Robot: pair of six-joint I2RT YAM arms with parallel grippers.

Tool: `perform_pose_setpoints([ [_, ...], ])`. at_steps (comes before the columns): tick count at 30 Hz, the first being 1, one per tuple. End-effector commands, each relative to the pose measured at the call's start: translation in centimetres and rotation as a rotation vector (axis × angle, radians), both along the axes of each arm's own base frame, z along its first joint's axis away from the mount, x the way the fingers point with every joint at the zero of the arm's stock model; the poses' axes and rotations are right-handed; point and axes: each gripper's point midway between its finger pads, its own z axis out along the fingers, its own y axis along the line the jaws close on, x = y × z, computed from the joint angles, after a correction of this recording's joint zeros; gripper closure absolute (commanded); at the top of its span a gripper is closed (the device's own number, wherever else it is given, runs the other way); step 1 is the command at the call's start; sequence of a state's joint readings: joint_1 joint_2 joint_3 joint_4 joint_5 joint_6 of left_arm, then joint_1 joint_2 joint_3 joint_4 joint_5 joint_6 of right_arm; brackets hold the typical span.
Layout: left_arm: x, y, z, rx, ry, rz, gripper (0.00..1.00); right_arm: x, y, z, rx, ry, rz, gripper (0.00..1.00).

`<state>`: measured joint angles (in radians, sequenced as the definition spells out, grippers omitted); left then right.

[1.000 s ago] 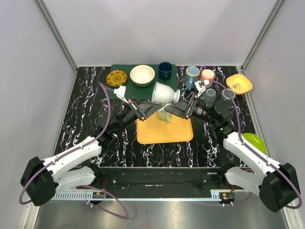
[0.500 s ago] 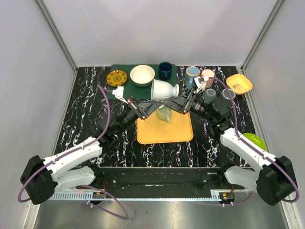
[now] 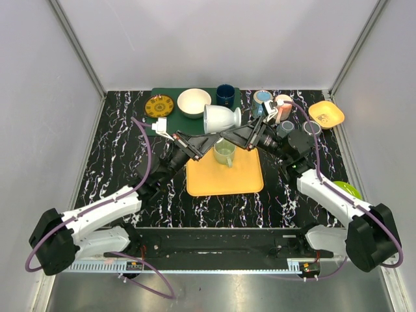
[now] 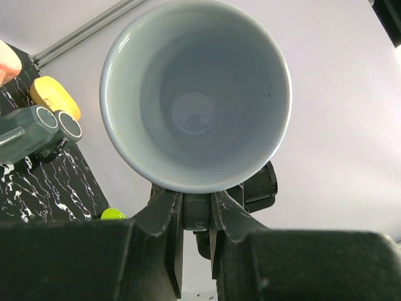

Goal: Turn the mug right side up

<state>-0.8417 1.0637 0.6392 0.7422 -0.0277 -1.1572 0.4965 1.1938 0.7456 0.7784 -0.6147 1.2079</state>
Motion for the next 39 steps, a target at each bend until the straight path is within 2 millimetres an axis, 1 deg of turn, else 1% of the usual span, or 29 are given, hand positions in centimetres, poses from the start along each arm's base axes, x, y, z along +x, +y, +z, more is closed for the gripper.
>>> perform_pose_setpoints([
  [1,-6.9,-3.5,0.4,0.008,-0.062,-0.322,1.0,0.6,-0.2,4.4,0.093,-0.12,-0.041,0.86],
  [2,-7.0,-3.6,0.2,0.01,-0.059,-0.329,1.0,0.7,-0.2,4.4,0.093,-0.119,-0.04,0.72],
  [3,-7.0,-3.6,0.3,0.008,-0.059,-0.333,1.0,0.7,-0.2,4.4,0.097,-0.115,-0.04,0.61],
  [5,-7.2,-3.7,0.3,0.008,-0.056,-0.338,1.0,0.8,-0.1,4.3,0.098,-0.112,-0.041,0.48],
  [6,-7.3,-3.8,0.3,0.009,-0.057,-0.346,1.0,0.9,-0.1,4.3,0.095,-0.109,-0.041,0.48],
  [7,-7.4,-3.9,0.1,0.011,-0.052,-0.351,1.0,1.0,0.0,4.0,0.087,-0.105,-0.038,0.5],
  [8,-7.5,-4.0,0.1,0.013,-0.052,-0.356,1.0,1.0,0.1,4.2,0.086,-0.114,-0.034,0.62],
  [9,-7.6,-4.1,0.1,0.015,-0.052,-0.362,1.0,0.8,0.3,4.1,0.077,-0.123,-0.016,0.77],
  [10,-7.6,-4.3,-0.1,0.019,-0.047,-0.366,1.0,1.0,0.4,3.8,0.07,-0.114,-0.011,0.91],
  [11,-7.7,-4.3,-0.2,0.019,-0.045,-0.37,1.0,1.0,0.5,3.9,0.07,-0.113,-0.006,1.0],
  [16,-7.7,-4.2,-0.2,0.017,-0.048,-0.363,1.0,0.7,0.5,3.6,0.064,-0.115,0.003,1.0],
  [18,-7.8,-4.1,-0.3,0.017,-0.051,-0.361,1.0,0.2,0.4,3.7,0.059,-0.152,0.01,1.0],
  [19,-7.6,-4.0,-0.3,0.017,-0.052,-0.353,1.0,-0.1,0.0,4.3,0.068,-0.169,-0.005,1.0],
  [20,-7.6,-3.8,-0.2,0.019,-0.054,-0.342,0.97,-0.2,-0.1,3.8,0.058,-0.182,-0.018,1.0],
  [21,-7.2,-3.6,-0.6,0.02,-0.042,-0.318,0.92,-0.4,-0.2,3.8,0.05,-0.193,-0.024,1.0],
  [22,-7.0,-3.4,-0.5,0.018,-0.042,-0.303,0.84,-0.7,-0.5,4.2,0.047,-0.203,-0.033,1.0],
  [23,-7.0,-3.0,-0.4,0.011,-0.049,-0.29,0.79,-0.8,-0.6,4.1,0.041,-0.207,-0.036,1.0],
  [24,-6.7,-2.7,-0.7,0.01,-0.044,-0.268,0.71,-1.0,-0.6,4.0,0.036,-0.215,-0.031,1.0],
  [26,-6.5,-2.0,-0.4,-0.003,-0.054,-0.247,0.66,-1.3,-0.7,4.2,0.037,-0.22,-0.029,1.0],
  [27,-6.3,-1.8,-0.4,-0.005,-0.053,-0.237,0.6,-1.5,-0.8,4.2,0.037,-0.224,-0.023,1.0],
  [29,-6.0,-1.2,0.0,-0.016,-0.061,-0.217,0.57,-1.7,-0.8,4.1,0.04,-0.222,-0.022,1.0],
  [33,-5.6,-0.6,0.3,-0.017,-0.07,-0.2,0.56,-2.0,-0.9,4.0,0.043,-0.223,-0.013,1.0],
  [35,-5.5,-0.3,0.3,-0.011,-0.071,-0.193,0.53,-2.0,-1.1,4.0,0.04,-0.216,-0.027,1.0],
  [36,-5.5,-0.2,0.1,-0.007,-0.07,-0.192,0.52,-1.7,-1.1,3.4,0.011,-0.206,-0.044,1.0],
  [37,-5.4,0.0,-0.1,0.001,-0.065,-0.186,0.51,-2.0,-1.5,3.8,-0.003,-0.218,-0.067,1.0],
  [38,-5.6,0.5,0.2,0.001,-0.081,-0.18,0.49,-1.9,-1.8,4.0,-0.026,-0.225,-0.094,1.0],
  [39,-5.7,0.8,0.0,0.01,-0.086,-0.174,0.49,-1.0,-2.1,2.5,-0.104,-0.206,-0.146,1.0],
])
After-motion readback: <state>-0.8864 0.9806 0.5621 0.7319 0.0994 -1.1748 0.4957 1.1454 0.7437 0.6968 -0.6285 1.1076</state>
